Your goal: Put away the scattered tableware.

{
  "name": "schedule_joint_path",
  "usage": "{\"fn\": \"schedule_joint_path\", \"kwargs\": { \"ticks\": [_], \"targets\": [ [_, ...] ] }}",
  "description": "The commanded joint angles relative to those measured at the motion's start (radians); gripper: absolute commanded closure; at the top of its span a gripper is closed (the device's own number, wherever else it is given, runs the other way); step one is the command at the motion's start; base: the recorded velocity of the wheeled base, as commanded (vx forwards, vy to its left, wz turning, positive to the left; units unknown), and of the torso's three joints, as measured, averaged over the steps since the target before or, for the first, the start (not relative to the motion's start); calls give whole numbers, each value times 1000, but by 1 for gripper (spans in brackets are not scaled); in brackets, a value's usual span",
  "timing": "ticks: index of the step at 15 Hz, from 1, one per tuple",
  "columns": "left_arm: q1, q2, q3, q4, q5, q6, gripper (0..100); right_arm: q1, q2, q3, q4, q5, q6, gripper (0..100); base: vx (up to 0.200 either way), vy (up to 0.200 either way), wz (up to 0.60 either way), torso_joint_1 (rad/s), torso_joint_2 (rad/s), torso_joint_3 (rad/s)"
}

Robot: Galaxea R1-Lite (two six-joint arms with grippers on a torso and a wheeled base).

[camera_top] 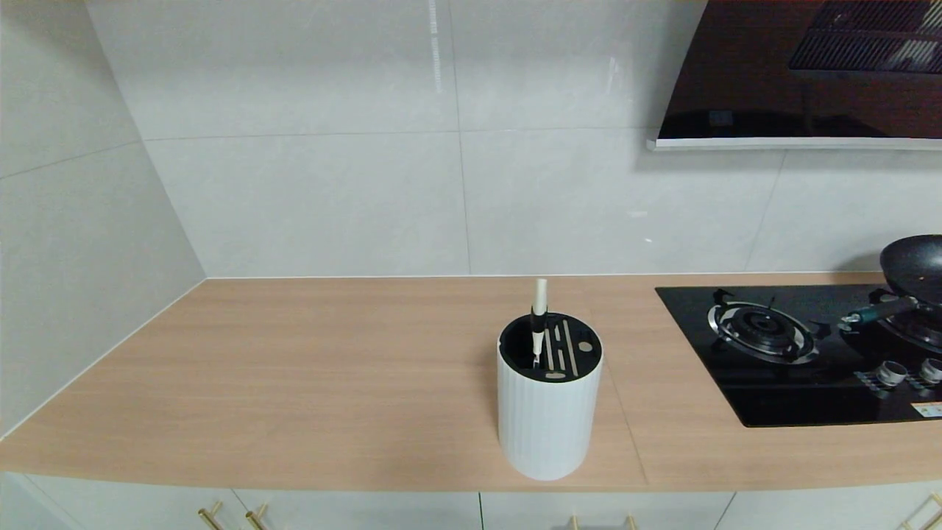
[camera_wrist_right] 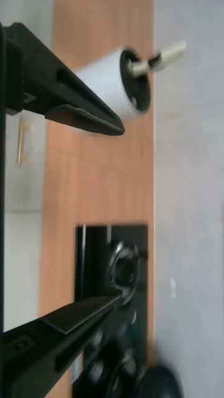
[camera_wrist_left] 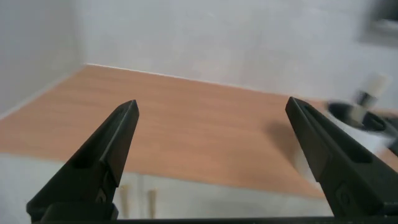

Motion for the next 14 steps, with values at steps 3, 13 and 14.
{"fn": "schedule_joint_path", "kwargs": {
  "ticks": [3,13,14],
  "targets": [
    [163,-79,73,-3,35,-5,0,-170,-183,20,44,52,-43,0,0,0,0,0,0,0],
    [192,-137,349,-92,-160,67,0,-167,-204,336,-123,14,-85,0,0,0,0,0,0,0],
    [192,-137,349,-89,-187,76,0,-167,-204,336,-104,20,-81,0,0,0,0,0,0,0]
  ]
}}
